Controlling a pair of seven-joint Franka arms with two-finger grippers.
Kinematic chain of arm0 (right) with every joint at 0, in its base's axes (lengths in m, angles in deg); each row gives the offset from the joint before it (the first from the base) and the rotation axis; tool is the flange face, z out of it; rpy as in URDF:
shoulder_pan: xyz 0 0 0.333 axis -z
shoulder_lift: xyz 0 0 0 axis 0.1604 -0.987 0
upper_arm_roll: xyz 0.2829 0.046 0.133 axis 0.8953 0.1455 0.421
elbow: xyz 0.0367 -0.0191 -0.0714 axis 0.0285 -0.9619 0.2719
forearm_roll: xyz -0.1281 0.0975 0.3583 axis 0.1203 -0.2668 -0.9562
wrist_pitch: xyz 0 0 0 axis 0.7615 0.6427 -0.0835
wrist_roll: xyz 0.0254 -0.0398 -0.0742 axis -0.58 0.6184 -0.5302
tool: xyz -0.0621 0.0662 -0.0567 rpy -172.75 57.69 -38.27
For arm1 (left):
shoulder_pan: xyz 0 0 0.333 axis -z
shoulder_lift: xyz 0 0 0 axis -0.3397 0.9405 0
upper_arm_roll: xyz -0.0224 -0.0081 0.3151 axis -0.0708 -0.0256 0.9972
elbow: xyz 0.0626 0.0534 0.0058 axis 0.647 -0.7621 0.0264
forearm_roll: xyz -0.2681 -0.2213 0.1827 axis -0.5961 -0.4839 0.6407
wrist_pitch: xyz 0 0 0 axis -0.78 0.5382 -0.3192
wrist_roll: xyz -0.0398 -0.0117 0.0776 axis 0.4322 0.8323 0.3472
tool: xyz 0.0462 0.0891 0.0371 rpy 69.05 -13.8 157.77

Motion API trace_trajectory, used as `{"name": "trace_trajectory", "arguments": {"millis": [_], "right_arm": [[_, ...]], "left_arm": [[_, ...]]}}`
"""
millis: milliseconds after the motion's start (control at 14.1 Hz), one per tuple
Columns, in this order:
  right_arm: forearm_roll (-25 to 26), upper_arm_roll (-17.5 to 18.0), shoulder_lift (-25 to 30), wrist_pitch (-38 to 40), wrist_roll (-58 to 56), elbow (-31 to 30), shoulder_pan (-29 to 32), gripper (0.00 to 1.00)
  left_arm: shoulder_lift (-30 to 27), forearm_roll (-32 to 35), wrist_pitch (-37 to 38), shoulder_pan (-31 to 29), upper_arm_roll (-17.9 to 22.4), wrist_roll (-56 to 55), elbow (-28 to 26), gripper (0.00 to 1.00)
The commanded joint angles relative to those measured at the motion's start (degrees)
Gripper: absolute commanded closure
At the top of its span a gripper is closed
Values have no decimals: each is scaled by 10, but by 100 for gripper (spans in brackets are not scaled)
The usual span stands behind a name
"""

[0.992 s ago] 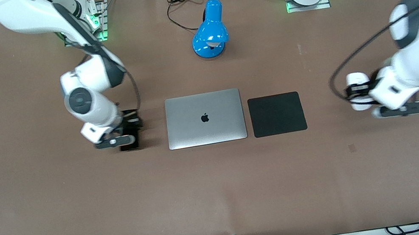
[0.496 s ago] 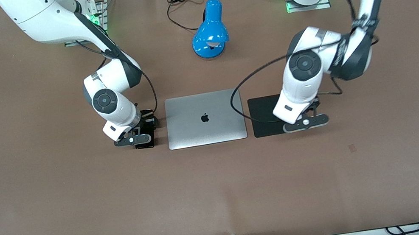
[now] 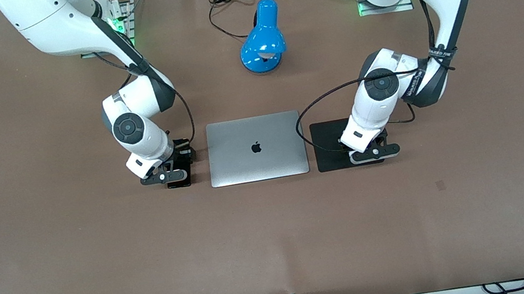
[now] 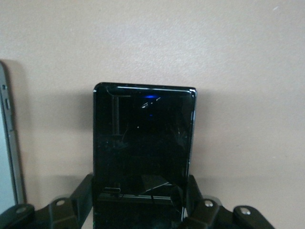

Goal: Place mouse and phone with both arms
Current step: 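Carry the mouse onto the mouse pad while the right gripper lifts the phone, then lower the phone beside the laptop with the right gripper and release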

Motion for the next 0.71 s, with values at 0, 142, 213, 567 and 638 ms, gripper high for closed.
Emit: {"name": "trace_trajectory", "arguments": {"millis": [0,142,213,567,638], "right_arm": [[-1,3,18,10,-15,3,12,0],[-1,3,47,41,-17,8,26,0],[-1,3,68,65,-23,16,38,0],[-1,4,172,110,-56,27,110,0],[-2,4,191,135,-70,27,122,0]], "left_arm": [[12,13,-22,-2,-2,-14,-9,67],[19,13,-26,-2,-3,-13,-11,66],[20,13,-26,0,-3,-14,-11,62],[-8,13,-23,-6,0,-8,-2,0],[-28,13,-18,-10,2,-7,-2,0]]}}
